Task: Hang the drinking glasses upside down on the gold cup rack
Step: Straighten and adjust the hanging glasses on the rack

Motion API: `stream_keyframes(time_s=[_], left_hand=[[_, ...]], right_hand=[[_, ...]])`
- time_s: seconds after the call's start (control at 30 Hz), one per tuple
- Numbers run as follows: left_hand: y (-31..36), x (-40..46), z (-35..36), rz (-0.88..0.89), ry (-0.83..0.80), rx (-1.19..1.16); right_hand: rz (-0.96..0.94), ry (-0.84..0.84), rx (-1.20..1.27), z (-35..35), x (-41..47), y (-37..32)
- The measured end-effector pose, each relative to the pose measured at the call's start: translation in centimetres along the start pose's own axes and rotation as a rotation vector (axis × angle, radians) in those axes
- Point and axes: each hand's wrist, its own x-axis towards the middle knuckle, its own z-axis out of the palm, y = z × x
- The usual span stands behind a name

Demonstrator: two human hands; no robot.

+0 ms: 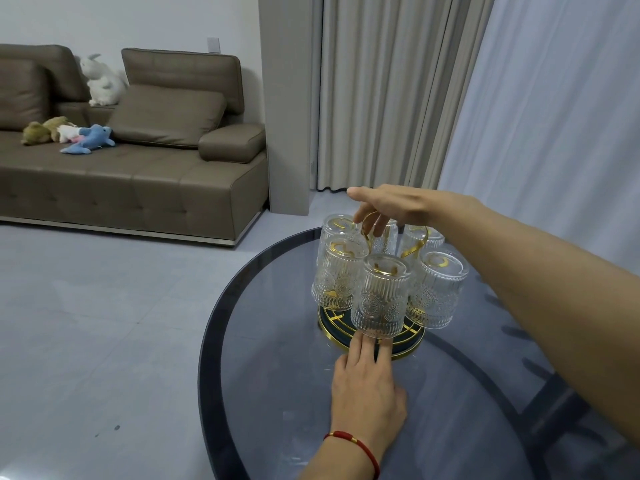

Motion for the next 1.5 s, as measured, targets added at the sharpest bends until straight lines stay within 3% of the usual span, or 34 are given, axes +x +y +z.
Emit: stream_keyframes(time_s=[0.63,1.17,1.5], left_hand=[[-0.1,0.2,0.4,-0.016,-0.026,-0.025],[-0.2,0.3,0.6,-0.030,-0.030,-0.038],[-0.3,0.3,0.7,-0.018,-0.030,-0.033]], right_hand=[[0.067,-0.006,0.106,-0.5,-0.3,-0.7],[0.056,-0.133,0.140,-1.1,-1.2,-1.4],[0.061,-0.079,0.128,-0.8,-1.5,-1.7]])
